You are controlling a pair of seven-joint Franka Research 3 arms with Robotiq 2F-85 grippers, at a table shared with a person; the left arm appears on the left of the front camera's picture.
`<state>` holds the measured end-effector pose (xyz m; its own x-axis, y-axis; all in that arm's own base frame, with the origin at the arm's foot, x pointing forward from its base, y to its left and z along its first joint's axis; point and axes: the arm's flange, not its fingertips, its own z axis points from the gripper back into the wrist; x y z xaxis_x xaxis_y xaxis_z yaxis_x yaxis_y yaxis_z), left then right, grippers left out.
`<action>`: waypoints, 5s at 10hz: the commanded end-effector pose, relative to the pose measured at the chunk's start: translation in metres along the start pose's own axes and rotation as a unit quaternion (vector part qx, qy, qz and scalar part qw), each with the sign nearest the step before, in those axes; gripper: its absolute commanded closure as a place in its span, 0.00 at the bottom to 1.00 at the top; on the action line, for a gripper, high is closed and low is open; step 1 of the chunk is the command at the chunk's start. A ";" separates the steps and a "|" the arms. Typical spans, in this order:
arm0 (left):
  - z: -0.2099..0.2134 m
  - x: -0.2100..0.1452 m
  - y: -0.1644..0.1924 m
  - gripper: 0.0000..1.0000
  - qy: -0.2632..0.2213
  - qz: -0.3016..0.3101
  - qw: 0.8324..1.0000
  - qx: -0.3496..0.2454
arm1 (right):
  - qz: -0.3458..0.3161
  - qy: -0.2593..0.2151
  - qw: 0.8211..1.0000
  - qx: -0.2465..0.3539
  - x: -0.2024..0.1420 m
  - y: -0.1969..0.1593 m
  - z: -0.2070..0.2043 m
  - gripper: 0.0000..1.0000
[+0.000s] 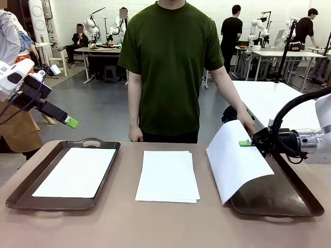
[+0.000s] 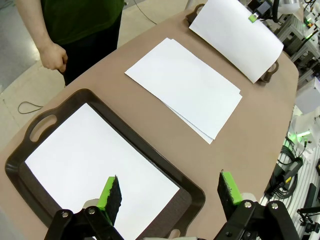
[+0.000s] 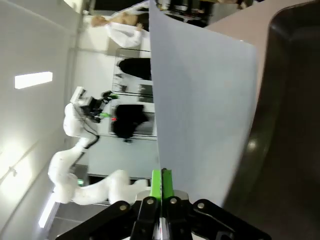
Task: Sort the A4 documents.
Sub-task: Place the A4 Paper in the designated Handle tray, then receive the A4 Paper.
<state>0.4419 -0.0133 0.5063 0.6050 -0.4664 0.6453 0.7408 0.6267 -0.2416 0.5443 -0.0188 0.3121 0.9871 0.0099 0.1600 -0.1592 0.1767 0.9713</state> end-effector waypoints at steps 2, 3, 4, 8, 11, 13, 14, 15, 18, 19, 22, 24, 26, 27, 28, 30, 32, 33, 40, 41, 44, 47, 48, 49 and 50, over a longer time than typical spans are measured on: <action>0.000 -0.001 0.000 0.00 0.001 -0.010 1.000 0.003 | 0.059 0.021 0.992 -0.106 -0.009 -0.001 -0.006 0.99; 0.000 -0.001 0.000 0.00 0.001 -0.010 1.000 0.003 | 0.070 0.020 0.988 -0.134 -0.006 -0.003 0.003 0.99; 0.000 -0.001 0.000 0.00 0.001 -0.010 1.000 0.003 | 0.079 0.013 0.983 -0.164 -0.003 -0.003 0.017 0.99; 0.000 -0.001 0.000 0.00 0.001 -0.010 1.000 0.003 | 0.083 0.007 0.966 -0.245 -0.008 -0.006 0.047 0.99; 0.000 -0.001 0.000 0.00 0.001 -0.010 1.000 0.003 | 0.062 0.007 0.959 -0.275 -0.014 -0.020 0.055 0.99; 0.000 -0.001 0.000 0.00 0.001 -0.010 1.000 0.003 | 0.042 -0.011 0.955 -0.295 -0.017 -0.027 0.064 0.99; 0.000 -0.001 0.000 0.00 0.001 -0.010 1.000 0.003 | 0.037 -0.022 0.953 -0.300 -0.017 -0.027 0.068 0.99; 0.000 -0.001 0.000 0.00 0.001 -0.010 1.000 0.003 | 0.034 -0.040 0.952 -0.302 -0.018 -0.026 0.072 0.99; 0.000 -0.001 0.000 0.00 0.001 -0.010 1.000 0.003 | 0.033 -0.050 0.950 -0.305 -0.016 -0.024 0.072 0.99; 0.000 -0.001 0.000 0.00 0.001 -0.010 1.000 0.003 | 0.035 -0.045 0.951 -0.304 -0.014 -0.022 0.069 0.99; 0.000 -0.001 0.000 0.00 0.001 -0.010 1.000 0.003 | 0.057 -0.031 0.945 -0.320 -0.014 -0.009 0.065 0.80; 0.000 -0.001 0.000 0.00 0.001 -0.010 1.000 0.003 | 0.064 -0.030 0.935 -0.347 -0.014 -0.004 0.067 0.61; 0.000 -0.001 0.000 0.00 0.001 -0.010 1.000 0.003 | 0.073 -0.027 0.921 -0.382 -0.015 0.002 0.068 0.42; 0.000 -0.001 0.000 0.00 0.001 -0.010 1.000 0.003 | 0.084 -0.025 0.906 -0.414 -0.015 0.005 0.071 0.24; 0.000 -0.001 0.000 0.00 0.001 -0.010 1.000 0.003 | 0.093 -0.027 0.896 -0.433 -0.015 0.010 0.074 0.42; 0.000 -0.001 0.000 0.00 0.001 -0.010 1.000 0.003 | 0.095 -0.019 0.883 -0.460 -0.015 0.015 0.076 0.23; 0.000 -0.001 0.000 0.00 0.001 -0.010 1.000 0.003 | 0.100 -0.026 0.872 -0.478 -0.015 0.020 0.080 0.18; 0.000 -0.001 0.000 0.00 0.001 -0.010 1.000 0.003 | 0.100 -0.027 0.872 -0.478 -0.015 0.021 0.081 0.00; 0.000 -0.001 0.000 0.00 0.001 -0.010 1.000 0.003 | 0.109 -0.024 0.878 -0.466 -0.009 0.018 0.085 0.00; 0.000 -0.001 0.000 0.00 0.001 -0.010 1.000 0.003 | 0.109 -0.024 0.878 -0.466 -0.009 0.018 0.085 0.00; 0.000 -0.001 0.000 0.00 0.001 -0.010 1.000 0.003 | 0.109 -0.024 0.878 -0.466 -0.009 0.018 0.085 0.00; 0.000 -0.001 0.000 0.00 0.001 -0.010 1.000 0.003 | 0.109 -0.024 0.878 -0.466 -0.009 0.018 0.085 0.00; 0.000 -0.001 0.000 0.00 0.001 -0.010 1.000 0.003 | 0.109 -0.024 0.878 -0.466 -0.009 0.018 0.085 0.00; 0.000 -0.001 0.000 0.00 0.001 -0.010 1.000 0.003 | 0.109 -0.024 0.878 -0.466 -0.009 0.018 0.085 0.00; 0.000 -0.001 0.000 0.00 0.001 -0.010 1.000 0.003 | 0.109 -0.024 0.878 -0.466 -0.009 0.018 0.085 0.00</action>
<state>0.4419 -0.0138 0.5063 0.6045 -0.4670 0.6454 0.7415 0.6259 -0.2416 0.5311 -0.1000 0.3452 0.9299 0.0986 0.3543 -0.2317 0.9053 0.3562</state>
